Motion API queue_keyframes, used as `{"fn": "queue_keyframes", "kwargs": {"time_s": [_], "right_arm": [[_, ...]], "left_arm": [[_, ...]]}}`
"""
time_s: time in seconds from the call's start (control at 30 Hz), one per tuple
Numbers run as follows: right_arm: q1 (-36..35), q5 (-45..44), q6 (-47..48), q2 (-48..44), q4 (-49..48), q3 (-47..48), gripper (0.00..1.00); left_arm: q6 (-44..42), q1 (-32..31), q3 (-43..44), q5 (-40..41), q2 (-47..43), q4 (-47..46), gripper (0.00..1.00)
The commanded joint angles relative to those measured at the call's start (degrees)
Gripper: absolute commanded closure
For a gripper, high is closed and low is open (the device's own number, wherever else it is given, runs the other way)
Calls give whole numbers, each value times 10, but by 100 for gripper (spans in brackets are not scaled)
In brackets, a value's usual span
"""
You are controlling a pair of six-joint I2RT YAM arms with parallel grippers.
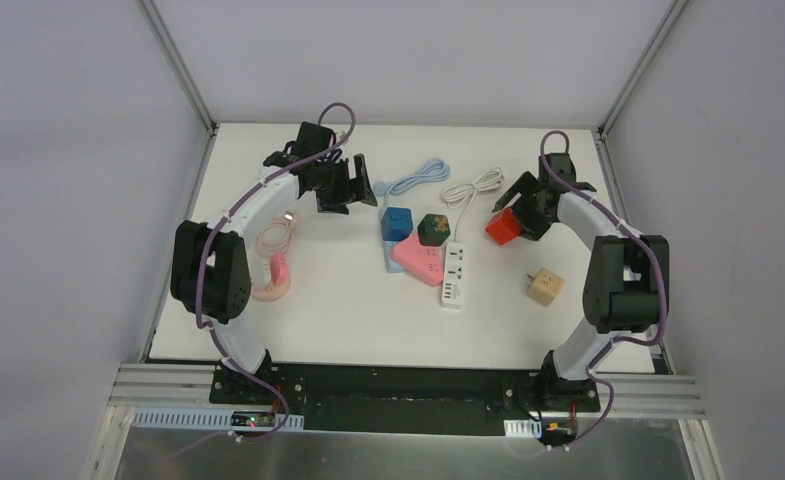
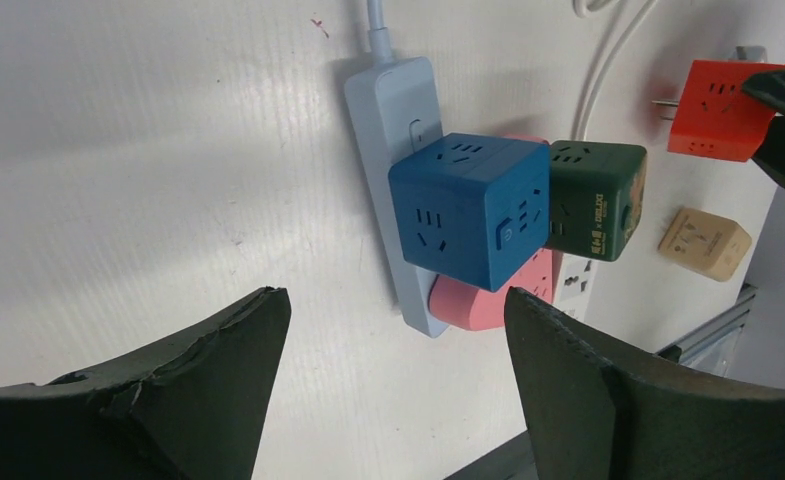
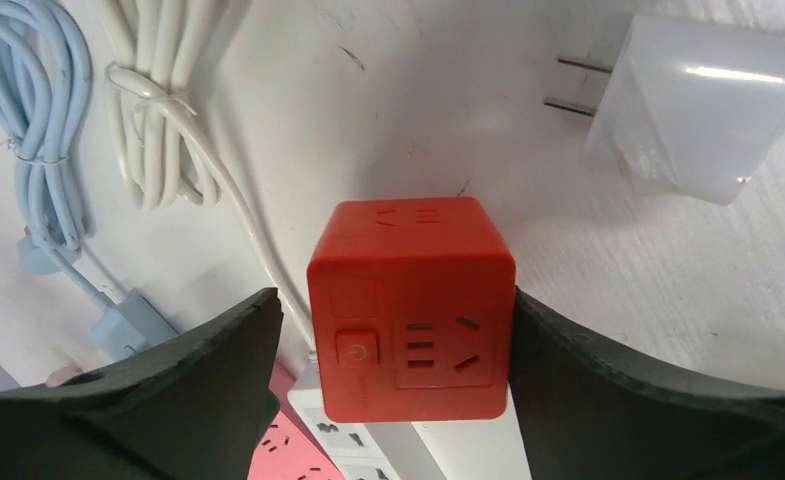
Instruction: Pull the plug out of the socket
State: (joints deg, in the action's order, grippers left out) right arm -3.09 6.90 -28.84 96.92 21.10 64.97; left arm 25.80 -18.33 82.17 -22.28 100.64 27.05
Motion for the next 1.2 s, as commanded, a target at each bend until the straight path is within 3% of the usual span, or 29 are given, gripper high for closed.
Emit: {"fn": "queue_keyframes", "kwargs": {"time_s": [0.0,0.17,0.43,0.6,0.73,0.87,1.17], "right_arm": [[4,-21,10,10,44,58,15],[3,-44,7,-20,51,54,5],[-16,-53,33,-99,20,50,3],[-58,18,75,-117,-27,29,3],[-113,72,114,-97,-39,35,3],[-174,64,144,-68,-31,55,3],[-227,68,185,0,-20,70,6]], "left_arm": [[-19,0,-21,36,-31,-8,18],[-12,0,-31,27,-34,-15,19],[8,0,-36,-2,-23,-30,21],[12,0,-34,-10,-19,-36,21],[15,-1,-40,-23,-17,-41,21],[20,-3,-49,-30,-17,-49,21],[21,-4,-60,-35,-19,-53,21]]}}
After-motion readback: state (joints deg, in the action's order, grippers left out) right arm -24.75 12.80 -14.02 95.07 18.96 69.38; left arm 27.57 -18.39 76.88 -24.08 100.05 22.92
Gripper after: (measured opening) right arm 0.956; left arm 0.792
